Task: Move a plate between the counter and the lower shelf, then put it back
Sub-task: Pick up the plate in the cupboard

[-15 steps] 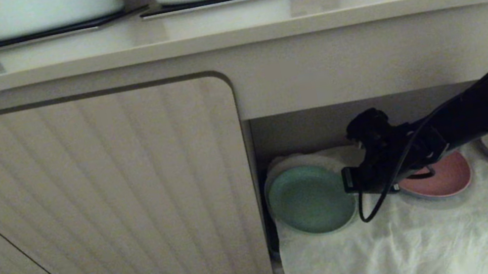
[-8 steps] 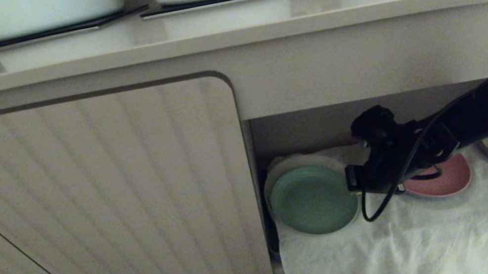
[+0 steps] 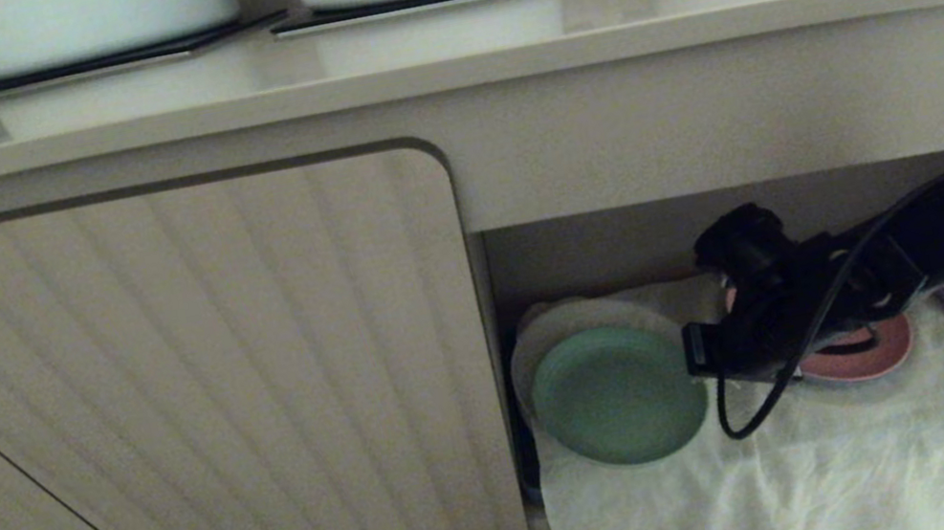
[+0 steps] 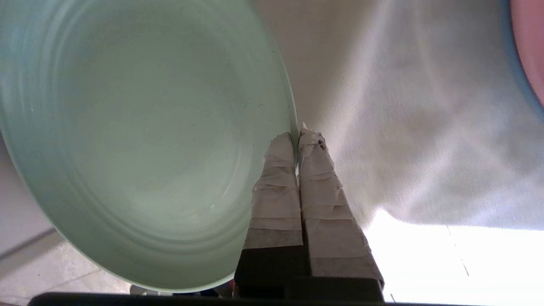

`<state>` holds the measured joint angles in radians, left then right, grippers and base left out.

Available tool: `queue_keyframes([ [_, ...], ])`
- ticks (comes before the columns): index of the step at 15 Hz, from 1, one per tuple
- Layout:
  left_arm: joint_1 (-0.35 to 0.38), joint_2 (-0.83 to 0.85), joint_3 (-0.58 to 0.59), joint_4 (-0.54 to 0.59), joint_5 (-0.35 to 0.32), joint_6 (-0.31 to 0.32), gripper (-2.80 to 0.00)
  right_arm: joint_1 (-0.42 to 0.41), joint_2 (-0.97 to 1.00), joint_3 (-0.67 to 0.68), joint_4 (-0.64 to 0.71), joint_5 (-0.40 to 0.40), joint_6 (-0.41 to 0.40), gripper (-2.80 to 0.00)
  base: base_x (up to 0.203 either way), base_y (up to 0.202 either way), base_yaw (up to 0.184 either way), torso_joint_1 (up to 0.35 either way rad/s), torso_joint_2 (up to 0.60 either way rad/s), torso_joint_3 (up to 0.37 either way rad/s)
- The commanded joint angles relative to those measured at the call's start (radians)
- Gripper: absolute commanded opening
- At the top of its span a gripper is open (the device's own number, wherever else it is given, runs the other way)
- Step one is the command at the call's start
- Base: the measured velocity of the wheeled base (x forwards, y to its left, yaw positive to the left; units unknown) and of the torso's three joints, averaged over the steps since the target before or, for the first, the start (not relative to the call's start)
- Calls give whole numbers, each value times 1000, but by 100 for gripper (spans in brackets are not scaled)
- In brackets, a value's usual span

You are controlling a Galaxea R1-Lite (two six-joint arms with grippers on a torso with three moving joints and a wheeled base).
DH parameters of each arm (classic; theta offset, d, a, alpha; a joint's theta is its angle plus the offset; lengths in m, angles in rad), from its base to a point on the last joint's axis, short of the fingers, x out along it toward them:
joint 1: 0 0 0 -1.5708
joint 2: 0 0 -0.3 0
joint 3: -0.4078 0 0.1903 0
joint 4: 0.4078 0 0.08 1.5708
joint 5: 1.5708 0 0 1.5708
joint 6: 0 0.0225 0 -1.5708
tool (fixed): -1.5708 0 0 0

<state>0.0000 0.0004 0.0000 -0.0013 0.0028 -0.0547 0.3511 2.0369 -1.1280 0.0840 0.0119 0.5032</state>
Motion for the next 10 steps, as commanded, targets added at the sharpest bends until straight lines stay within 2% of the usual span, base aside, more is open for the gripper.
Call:
queue_keyframes([
  [1,0,0,0,0,0,-1,-280,-1,-41,47,-2,0,3,-280,0,0,0,0,0,0],
  [10,0,0,0,0,0,-1,-280,0,-149,177,-6,0,1,-280,0,0,0,0,0,0],
])
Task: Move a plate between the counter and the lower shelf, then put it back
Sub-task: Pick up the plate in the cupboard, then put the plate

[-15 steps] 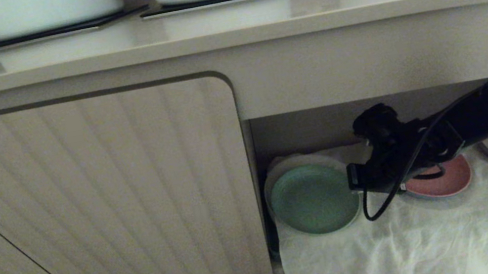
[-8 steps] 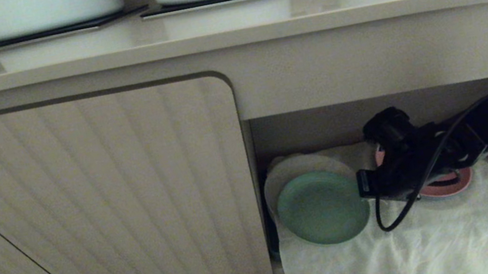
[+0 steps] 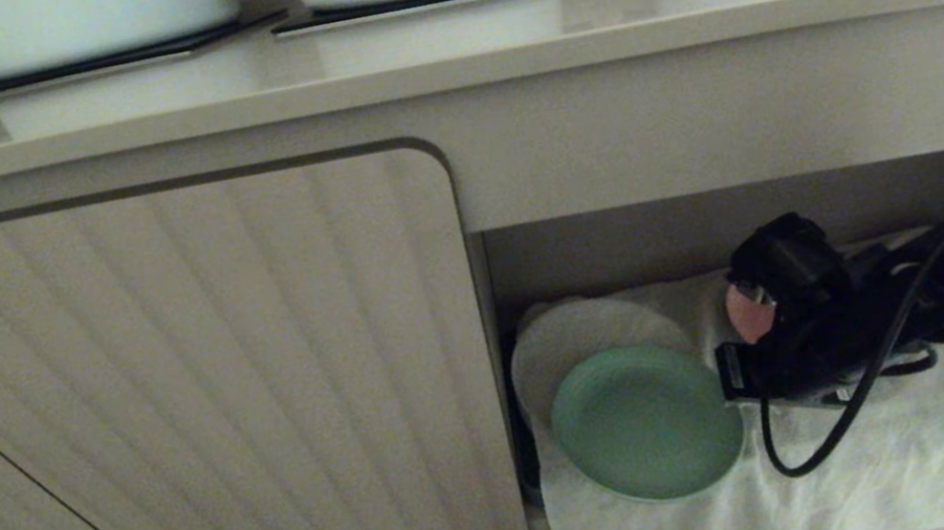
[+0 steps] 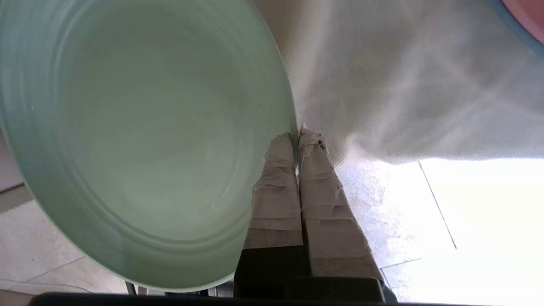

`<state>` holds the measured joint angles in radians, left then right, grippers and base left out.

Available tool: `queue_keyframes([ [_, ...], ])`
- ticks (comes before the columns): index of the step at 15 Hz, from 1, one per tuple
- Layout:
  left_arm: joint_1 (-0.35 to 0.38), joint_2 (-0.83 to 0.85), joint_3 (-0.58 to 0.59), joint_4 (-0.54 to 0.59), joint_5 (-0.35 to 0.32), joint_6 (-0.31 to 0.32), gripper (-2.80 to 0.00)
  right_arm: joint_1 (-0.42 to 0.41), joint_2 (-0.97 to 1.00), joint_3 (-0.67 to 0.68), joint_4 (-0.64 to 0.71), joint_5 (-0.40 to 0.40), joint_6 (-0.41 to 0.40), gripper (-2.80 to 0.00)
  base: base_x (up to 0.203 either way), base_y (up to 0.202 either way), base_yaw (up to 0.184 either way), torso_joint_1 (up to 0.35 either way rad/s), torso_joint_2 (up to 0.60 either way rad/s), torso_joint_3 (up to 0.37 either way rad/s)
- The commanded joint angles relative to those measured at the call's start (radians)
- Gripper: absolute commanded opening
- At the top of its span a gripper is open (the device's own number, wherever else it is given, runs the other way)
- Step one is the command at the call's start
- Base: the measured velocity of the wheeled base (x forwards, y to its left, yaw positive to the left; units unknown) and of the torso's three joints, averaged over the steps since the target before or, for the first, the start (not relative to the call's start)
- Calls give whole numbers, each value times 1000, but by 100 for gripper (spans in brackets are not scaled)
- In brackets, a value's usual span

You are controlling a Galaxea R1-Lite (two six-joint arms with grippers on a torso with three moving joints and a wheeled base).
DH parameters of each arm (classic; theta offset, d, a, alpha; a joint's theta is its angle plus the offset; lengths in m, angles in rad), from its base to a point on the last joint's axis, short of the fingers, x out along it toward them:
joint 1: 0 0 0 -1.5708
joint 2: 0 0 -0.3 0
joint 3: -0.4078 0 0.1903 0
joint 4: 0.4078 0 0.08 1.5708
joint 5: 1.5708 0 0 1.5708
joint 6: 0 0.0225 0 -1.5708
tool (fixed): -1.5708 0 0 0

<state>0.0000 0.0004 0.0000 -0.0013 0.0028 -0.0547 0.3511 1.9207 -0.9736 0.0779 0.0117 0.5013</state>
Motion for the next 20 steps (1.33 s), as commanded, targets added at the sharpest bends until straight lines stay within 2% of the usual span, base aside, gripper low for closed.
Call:
queue_keyframes([
  [1,0,0,0,0,0,-1,-280,0,-44,34,0,1,3,-280,0,0,0,0,0,0],
  [20,0,0,0,0,0,-1,-280,0,-314,252,8,16,-3,-280,0,0,0,0,0,0],
])
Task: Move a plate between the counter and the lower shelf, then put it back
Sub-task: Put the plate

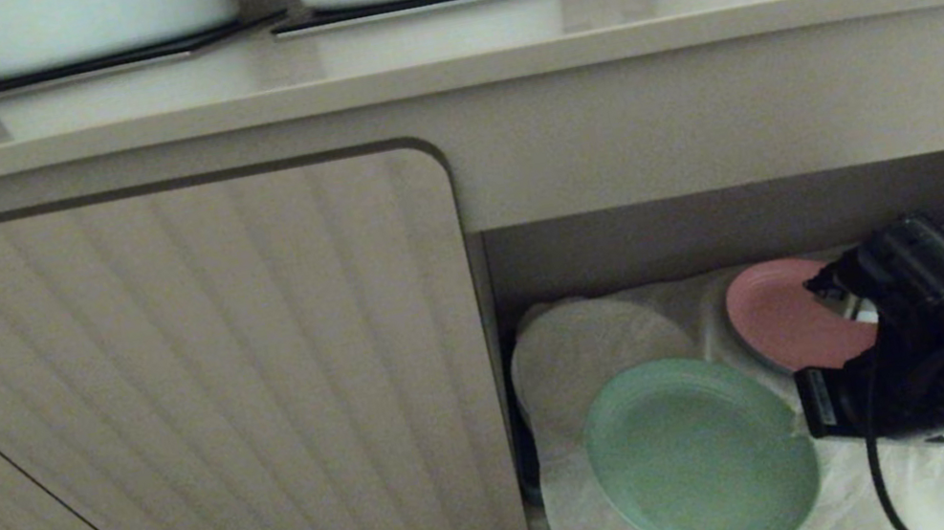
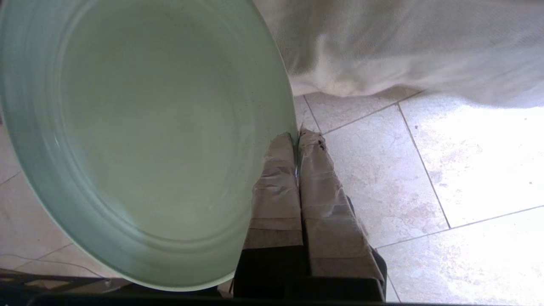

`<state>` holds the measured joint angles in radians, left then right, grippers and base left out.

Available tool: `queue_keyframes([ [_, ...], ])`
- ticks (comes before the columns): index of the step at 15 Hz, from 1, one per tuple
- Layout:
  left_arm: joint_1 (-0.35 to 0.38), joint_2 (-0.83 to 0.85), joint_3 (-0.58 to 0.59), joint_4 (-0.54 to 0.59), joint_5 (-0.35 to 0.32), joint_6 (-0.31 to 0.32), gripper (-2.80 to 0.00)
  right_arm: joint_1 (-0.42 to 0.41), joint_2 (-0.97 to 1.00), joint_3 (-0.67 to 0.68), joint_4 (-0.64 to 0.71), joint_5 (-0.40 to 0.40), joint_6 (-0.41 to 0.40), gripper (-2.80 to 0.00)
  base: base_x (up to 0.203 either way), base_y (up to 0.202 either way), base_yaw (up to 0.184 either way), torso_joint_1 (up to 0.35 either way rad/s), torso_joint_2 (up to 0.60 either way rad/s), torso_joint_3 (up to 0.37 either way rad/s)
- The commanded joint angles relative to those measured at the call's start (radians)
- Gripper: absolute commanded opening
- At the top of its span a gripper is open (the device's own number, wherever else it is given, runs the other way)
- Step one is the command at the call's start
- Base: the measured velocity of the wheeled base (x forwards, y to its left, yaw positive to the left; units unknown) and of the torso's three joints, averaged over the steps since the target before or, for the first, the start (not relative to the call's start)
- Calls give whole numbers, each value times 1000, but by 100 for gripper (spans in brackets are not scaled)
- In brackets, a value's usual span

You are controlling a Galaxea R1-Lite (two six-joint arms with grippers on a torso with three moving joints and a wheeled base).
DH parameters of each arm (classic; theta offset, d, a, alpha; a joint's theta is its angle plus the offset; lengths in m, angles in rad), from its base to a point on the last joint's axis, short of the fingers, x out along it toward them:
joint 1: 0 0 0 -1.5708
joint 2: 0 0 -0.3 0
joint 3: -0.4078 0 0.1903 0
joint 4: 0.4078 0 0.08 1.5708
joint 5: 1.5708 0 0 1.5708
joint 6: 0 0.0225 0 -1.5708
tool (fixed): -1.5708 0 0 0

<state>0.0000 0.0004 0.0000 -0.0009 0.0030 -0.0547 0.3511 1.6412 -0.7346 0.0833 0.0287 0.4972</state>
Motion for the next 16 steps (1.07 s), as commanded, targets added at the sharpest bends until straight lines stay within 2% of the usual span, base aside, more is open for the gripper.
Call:
queue_keyframes([
  [1,0,0,0,-1,0,-1,-280,0,-49,29,3,-2,-1,-280,0,0,0,0,0,0],
  [6,0,0,0,-1,0,-1,-280,0,-138,85,13,-1,-34,-280,0,0,0,0,0,0],
  [16,0,0,0,-1,0,-1,-280,0,-320,145,178,-8,-40,-280,0,0,0,0,0,0],
])
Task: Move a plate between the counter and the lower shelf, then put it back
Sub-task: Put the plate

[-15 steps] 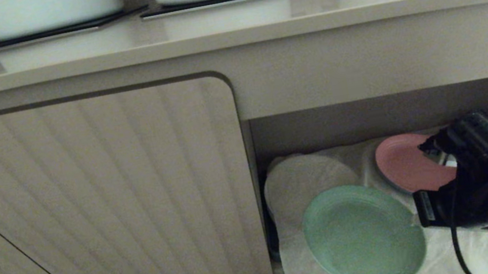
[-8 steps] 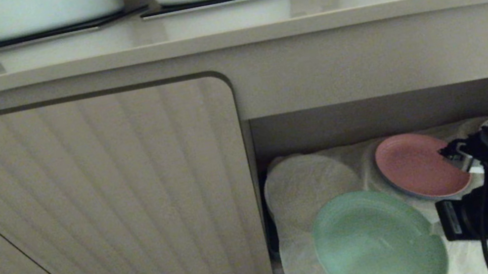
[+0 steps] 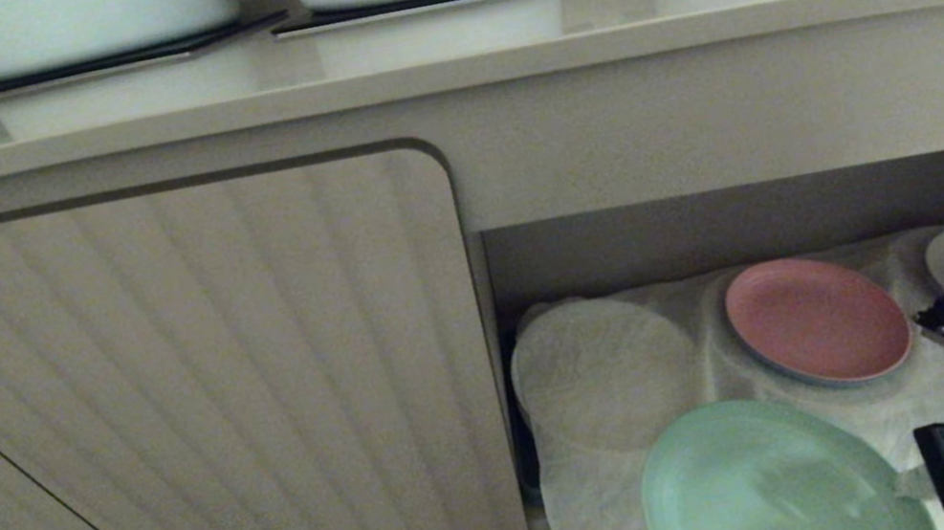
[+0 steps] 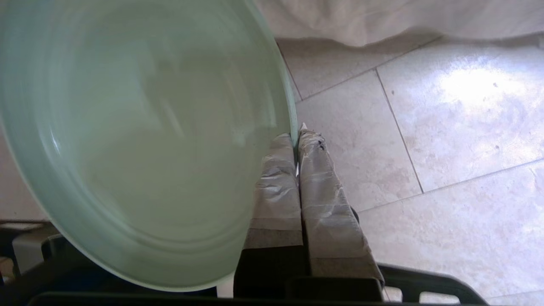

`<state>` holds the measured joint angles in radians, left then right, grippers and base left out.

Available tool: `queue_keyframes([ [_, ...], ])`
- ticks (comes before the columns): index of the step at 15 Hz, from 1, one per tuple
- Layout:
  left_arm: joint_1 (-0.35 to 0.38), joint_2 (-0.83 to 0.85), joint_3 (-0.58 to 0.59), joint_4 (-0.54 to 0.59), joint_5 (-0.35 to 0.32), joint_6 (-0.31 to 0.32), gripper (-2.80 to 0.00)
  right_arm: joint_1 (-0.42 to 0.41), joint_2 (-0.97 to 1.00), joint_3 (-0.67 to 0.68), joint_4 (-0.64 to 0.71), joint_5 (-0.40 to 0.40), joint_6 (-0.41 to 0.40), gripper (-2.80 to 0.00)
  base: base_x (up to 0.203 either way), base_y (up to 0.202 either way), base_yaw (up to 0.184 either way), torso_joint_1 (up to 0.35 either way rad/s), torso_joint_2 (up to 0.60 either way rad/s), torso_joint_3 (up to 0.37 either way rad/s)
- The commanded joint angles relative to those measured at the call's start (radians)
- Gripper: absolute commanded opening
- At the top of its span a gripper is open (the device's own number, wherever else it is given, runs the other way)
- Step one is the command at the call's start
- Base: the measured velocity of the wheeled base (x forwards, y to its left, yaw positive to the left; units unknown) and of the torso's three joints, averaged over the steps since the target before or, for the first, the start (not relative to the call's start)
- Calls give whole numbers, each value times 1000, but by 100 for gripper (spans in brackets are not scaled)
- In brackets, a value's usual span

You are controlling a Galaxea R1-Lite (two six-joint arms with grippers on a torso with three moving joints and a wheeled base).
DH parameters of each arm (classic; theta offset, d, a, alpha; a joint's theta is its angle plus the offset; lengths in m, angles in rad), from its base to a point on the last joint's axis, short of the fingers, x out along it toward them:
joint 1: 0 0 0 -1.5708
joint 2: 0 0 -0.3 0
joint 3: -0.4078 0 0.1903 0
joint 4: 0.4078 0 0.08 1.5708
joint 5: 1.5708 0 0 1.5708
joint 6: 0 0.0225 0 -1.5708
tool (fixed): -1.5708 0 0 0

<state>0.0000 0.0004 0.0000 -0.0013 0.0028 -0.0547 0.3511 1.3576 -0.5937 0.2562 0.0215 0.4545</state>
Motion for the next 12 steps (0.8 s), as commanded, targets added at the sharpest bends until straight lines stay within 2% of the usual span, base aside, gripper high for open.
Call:
queue_keyframes([
  [1,0,0,0,0,0,-1,-280,0,-58,4,17,-2,2,-280,0,0,0,0,0,0],
  [4,0,0,0,0,0,-1,-280,0,-121,7,86,-4,3,-280,0,0,0,0,0,0],
  [12,0,0,0,0,0,-1,-280,2,-240,101,100,2,12,-280,0,0,0,0,0,0],
])
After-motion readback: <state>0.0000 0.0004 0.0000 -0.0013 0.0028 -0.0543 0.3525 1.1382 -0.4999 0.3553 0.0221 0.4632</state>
